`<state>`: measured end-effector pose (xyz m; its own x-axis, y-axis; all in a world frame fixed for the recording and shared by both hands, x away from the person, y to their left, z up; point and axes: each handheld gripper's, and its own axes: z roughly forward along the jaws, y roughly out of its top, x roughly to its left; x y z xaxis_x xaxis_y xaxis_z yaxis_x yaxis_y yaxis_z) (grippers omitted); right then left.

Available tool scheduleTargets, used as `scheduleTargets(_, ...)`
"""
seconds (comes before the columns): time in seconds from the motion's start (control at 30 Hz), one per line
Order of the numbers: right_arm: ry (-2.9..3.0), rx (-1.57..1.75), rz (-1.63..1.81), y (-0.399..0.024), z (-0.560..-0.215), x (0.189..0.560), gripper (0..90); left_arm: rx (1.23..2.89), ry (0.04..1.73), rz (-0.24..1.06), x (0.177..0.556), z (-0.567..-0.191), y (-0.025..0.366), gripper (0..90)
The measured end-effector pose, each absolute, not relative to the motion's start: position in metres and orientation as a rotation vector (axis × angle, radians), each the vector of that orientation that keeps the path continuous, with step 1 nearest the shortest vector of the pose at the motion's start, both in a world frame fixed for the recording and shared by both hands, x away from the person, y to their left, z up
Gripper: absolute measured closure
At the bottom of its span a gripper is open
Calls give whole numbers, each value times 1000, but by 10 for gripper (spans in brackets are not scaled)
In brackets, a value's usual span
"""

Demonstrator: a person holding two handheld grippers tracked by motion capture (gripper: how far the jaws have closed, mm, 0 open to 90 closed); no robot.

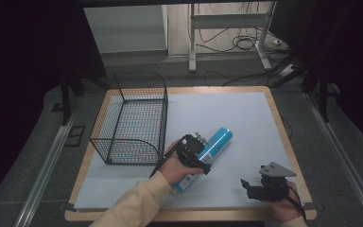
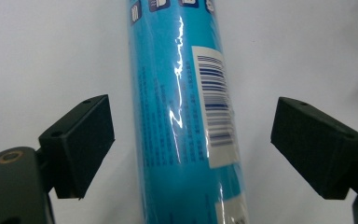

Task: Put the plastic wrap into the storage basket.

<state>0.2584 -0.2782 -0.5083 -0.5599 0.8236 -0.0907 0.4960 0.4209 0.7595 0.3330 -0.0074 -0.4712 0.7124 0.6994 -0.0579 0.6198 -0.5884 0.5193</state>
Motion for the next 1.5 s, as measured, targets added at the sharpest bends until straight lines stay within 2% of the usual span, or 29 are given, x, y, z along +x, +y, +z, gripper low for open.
scheduleTargets(0.27, 2227, 1119, 965, -278, -509, 258, 108, 2434, 1029, 196, 342, -479, -16, 129)
scheduleTargets(0.6, 2229, 1119, 965, -277, -509, 258, 108, 2483, 1081, 157, 356, -491, -26, 174)
scheduleTargets(0.9, 2233, 1119, 958, -278, -509, 259, 108, 2511, 1120, 143, 362, -497, -34, 303)
scheduleTargets(1.5, 2222, 1120, 961, -280, -508, 259, 109, 2524, 1134, 31, 371, -489, -24, 311)
